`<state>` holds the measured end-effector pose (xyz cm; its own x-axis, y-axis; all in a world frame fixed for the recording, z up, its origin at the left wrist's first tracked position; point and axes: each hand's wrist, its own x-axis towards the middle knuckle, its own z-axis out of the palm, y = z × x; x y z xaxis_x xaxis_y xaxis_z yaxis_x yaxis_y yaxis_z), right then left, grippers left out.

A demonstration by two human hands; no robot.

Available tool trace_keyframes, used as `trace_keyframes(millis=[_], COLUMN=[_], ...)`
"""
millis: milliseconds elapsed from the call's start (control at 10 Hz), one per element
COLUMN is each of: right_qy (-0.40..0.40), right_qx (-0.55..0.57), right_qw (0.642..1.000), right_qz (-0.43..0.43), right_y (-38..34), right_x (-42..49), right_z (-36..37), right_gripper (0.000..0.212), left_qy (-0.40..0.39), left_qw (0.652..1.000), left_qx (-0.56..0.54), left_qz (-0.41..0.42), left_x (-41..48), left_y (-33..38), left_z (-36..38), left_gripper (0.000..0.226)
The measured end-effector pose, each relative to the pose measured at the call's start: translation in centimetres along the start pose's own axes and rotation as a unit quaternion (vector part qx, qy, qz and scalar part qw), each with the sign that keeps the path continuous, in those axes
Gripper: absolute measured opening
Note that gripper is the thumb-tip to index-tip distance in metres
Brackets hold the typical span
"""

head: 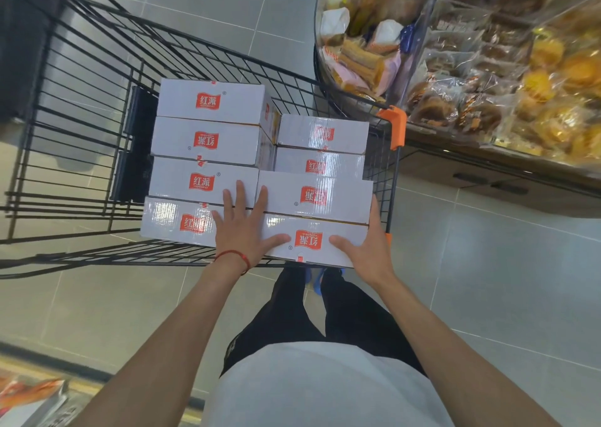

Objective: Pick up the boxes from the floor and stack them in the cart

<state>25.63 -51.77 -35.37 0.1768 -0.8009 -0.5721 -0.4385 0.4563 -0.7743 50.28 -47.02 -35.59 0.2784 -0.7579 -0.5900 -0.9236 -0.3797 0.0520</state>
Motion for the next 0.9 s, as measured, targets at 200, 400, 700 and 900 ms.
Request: trace_keyframes(millis=[200,400,700,900], right_qy=[-0.027,-0.021,0.215,0.402], right_qx=[0.003,0.041,0.060,0.128], right_qw=[1.000,0.999,0.974,0.906], right_qz=[0.001,0.020,0.041,0.042], right_y=[-0.4,-0.7,-1.1,-1.0], right_x=[0.0,-0.2,-2.9,-7.7], right_z=[-0.5,0.1,4.7,7.2], right_gripper=[0.084,0.076,0.048,0.029], left_qy=[0.008,0.010,0.017,0.026], left_qw=[1.000,1.000,0.981,0.951], left_qx=[-0.008,-0.021,-0.014,-0.012], left_qz=[-0.008,-0.004,0.192,0.307], left_x=[-0.1,-0.4,-0.3,-0.2], left_y=[0.2,0.5,0.9,0.6], left_z=[0.1,-0.1,-2.7,-3.6], left_gripper=[0.116,0.114,0.086,0.075])
